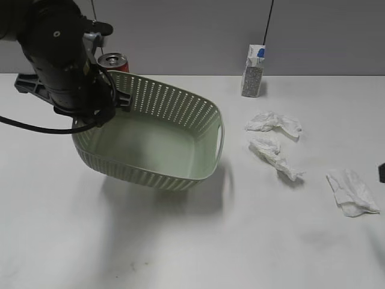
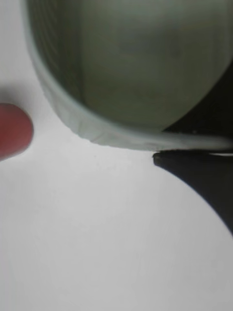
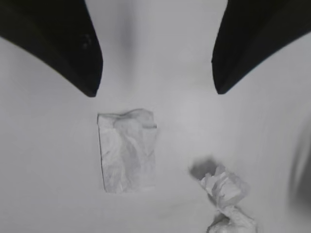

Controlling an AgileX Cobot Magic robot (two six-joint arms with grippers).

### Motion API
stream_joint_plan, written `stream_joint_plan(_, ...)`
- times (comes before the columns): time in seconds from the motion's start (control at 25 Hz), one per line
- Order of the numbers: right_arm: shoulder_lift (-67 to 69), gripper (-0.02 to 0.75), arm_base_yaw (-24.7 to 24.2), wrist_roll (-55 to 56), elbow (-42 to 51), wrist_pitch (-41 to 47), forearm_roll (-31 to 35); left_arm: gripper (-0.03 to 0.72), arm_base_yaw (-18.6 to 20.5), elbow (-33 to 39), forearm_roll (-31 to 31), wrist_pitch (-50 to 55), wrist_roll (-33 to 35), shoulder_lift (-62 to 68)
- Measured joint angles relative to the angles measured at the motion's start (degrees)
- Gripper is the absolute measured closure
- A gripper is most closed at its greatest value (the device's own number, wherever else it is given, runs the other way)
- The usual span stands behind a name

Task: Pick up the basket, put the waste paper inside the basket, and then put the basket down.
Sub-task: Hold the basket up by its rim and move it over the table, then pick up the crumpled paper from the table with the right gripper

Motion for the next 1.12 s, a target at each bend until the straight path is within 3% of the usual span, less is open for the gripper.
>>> stream_joint_plan(0.36, 30.41, 0.232, 0.00, -0.67, -5.12, -17.29, -1.40, 0.688, 0.00, 0.00, 0.14, 0.05, 0.00, 0.00)
stream_joint_plan(0.68, 40.09, 0.251, 0.00, -0.91, -5.62, -23.94, -3.78, 0.688, 0.00, 0.00, 0.14, 0.51, -0.11, 0.00)
stream_joint_plan(0.76, 40.39, 0.323, 0.00, -0.96, -5.63, -24.78, -3.99, 0.688, 0.00, 0.00, 0.14, 0.51, -0.16, 0.00)
stream_joint_plan(0.92, 39.99, 0.654, 0.06, -0.96, -5.63, -24.29, -3.93, 0.688, 0.00, 0.00, 0.14, 0.51, -0.16, 0.00)
stream_joint_plan(1.0, 37.94, 0.724, 0.99, -0.96, -5.56, -22.82, -3.83, 0.688, 0.00, 0.00, 0.14, 0.51, -0.16, 0.00)
stream_joint_plan(1.12, 31.00, 0.746, 6.16, -1.61, -5.56, -22.08, -3.83, 0.688, 0.00, 0.00, -0.10, 0.51, -0.16, 0.00)
